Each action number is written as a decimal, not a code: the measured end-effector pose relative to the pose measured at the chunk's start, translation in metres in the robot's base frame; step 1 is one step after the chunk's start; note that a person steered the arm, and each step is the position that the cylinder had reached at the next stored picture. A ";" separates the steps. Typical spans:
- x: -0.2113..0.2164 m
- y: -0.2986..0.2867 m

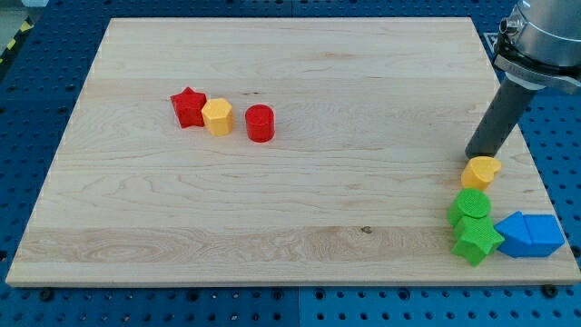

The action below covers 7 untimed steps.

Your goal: Move the yellow heart to the blue triangle

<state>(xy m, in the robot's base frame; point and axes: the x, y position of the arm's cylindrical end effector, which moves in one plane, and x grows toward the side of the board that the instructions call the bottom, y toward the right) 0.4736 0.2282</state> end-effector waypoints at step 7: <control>0.040 0.005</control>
